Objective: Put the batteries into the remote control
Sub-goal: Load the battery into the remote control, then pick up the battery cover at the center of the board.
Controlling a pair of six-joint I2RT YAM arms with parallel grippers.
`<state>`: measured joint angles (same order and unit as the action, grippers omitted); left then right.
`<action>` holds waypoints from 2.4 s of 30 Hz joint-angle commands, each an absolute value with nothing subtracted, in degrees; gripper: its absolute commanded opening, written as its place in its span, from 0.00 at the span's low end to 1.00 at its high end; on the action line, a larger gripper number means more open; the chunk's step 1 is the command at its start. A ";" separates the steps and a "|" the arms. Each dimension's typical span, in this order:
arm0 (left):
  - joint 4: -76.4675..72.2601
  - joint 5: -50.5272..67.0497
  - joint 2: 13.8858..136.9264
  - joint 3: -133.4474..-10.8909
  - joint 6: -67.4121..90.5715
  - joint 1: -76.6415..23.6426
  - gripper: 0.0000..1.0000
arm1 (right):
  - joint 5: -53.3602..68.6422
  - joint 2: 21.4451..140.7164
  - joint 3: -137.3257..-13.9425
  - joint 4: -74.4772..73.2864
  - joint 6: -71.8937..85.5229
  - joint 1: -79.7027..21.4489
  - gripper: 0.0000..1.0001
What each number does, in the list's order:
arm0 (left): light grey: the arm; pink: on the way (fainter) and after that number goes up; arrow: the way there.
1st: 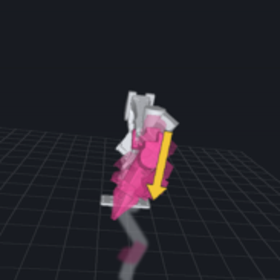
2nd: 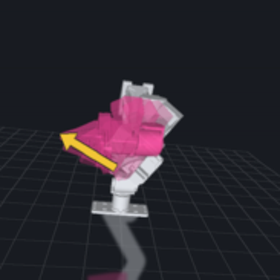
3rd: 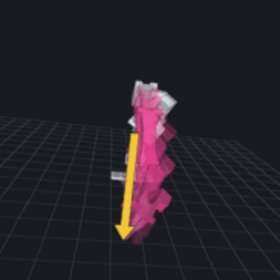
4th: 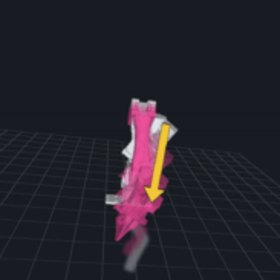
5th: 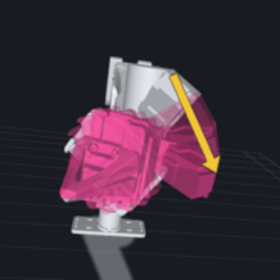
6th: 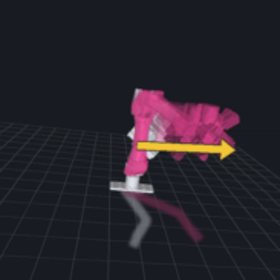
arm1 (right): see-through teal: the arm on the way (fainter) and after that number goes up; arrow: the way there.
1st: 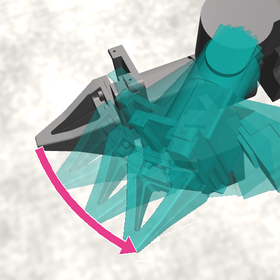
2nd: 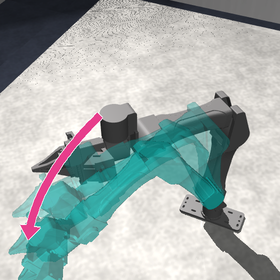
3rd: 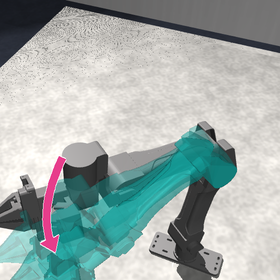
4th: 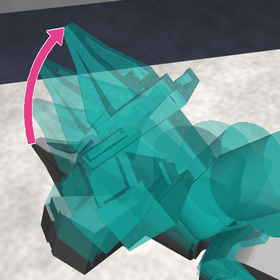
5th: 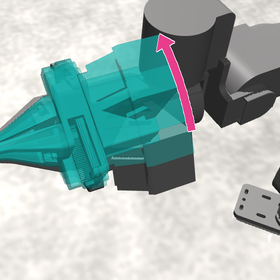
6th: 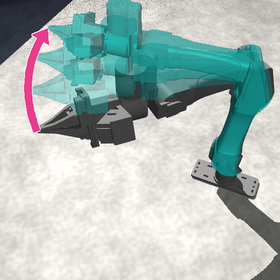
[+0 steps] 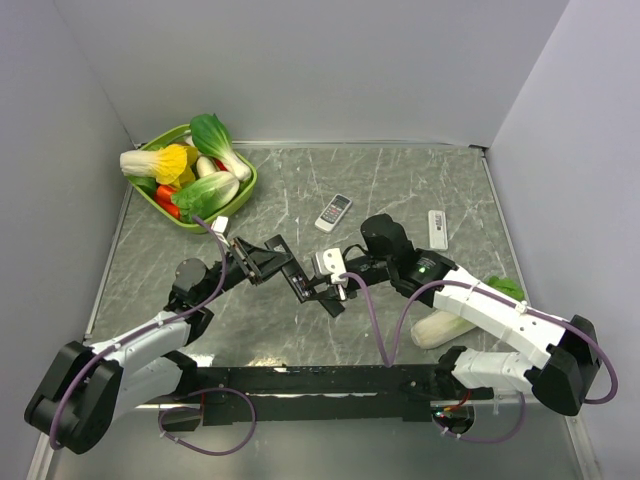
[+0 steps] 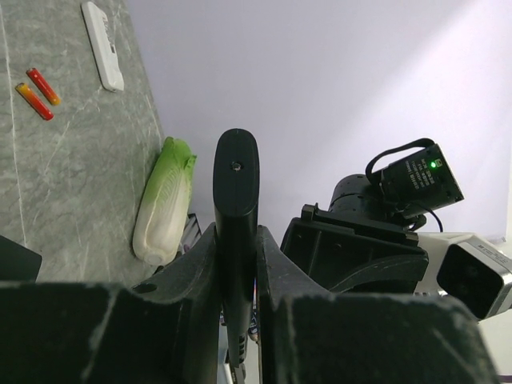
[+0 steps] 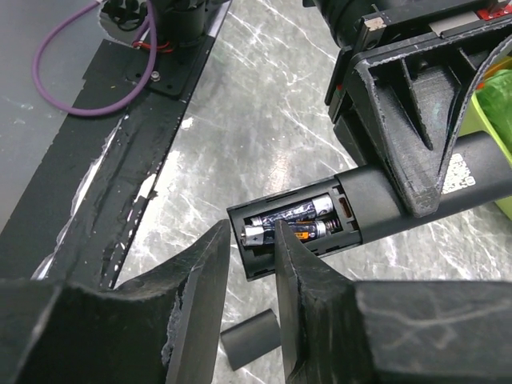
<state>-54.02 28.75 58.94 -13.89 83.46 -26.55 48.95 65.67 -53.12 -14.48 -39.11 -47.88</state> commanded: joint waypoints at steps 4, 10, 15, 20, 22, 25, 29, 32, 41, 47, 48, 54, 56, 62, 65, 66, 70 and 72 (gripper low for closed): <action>-56.60 30.15 57.39 -16.44 83.85 -26.28 0.02 | 47.64 65.83 -53.09 -12.04 -40.34 -48.52 0.33; -62.74 31.81 58.71 -15.82 88.06 -26.28 0.02 | 45.01 66.62 -52.74 -11.87 -41.04 -49.04 0.31; -63.99 32.08 58.19 -15.73 90.35 -26.28 0.02 | 42.63 67.41 -52.47 -11.43 -41.57 -49.22 0.27; -61.53 32.43 55.55 -16.52 90.18 -26.37 0.02 | 40.26 68.20 -51.94 -10.72 -41.66 -49.57 0.23; -60.91 32.43 54.67 -16.70 90.26 -26.37 0.02 | 39.64 68.55 -52.21 -10.98 -41.84 -49.74 0.20; -62.05 32.52 54.58 -16.79 91.14 -26.37 0.02 | 38.06 69.26 -52.73 -11.51 -42.01 -50.18 0.16; -62.05 32.78 54.49 -17.23 91.14 -26.37 0.02 | 34.99 71.62 -54.22 -13.61 -42.10 -51.15 0.12; -61.17 32.87 54.05 -17.66 90.44 -26.37 0.02 | 30.95 73.29 -55.63 -15.37 -41.49 -51.94 0.08; -55.29 32.08 51.24 -19.07 85.61 -26.37 0.02 | 24.97 78.74 -60.90 -21.09 -36.66 -52.56 0.09; -40.64 27.08 47.38 -20.21 72.36 -26.37 0.02 | 26.98 78.14 -63.90 -23.29 -31.83 -52.56 0.11; -38.78 24.55 46.50 -20.30 70.25 -26.37 0.02 | 28.20 77.18 -63.90 -22.68 -30.08 -52.65 0.12; -28.59 13.65 45.09 -20.21 57.14 -26.37 0.02 | 26.82 67.95 -61.53 -15.74 -21.03 -52.47 0.43; -26.90 11.00 44.91 -20.04 53.97 -26.28 0.02 | 24.10 65.66 -61.00 -14.94 -17.86 -52.03 0.56; -25.22 4.05 43.51 -16.79 50.63 -26.28 0.02 | 15.21 67.32 -61.87 -24.67 -1.43 -44.66 0.74; -26.28 3.08 42.63 -14.60 50.36 -26.19 0.02 | 12.14 68.47 -59.43 -28.38 4.45 -42.10 0.86; -26.80 3.16 42.54 -13.98 50.45 -26.19 0.02 | 11.26 68.90 -58.54 -28.74 5.53 -41.75 0.86; -28.56 2.37 42.10 -11.34 50.89 -26.19 0.02 | 9.49 71.89 -56.25 -30.41 10.10 -41.75 0.86; -28.65 1.94 42.28 -10.99 50.98 -26.19 0.02 | 11.69 73.99 -54.94 -30.32 10.19 -42.10 0.87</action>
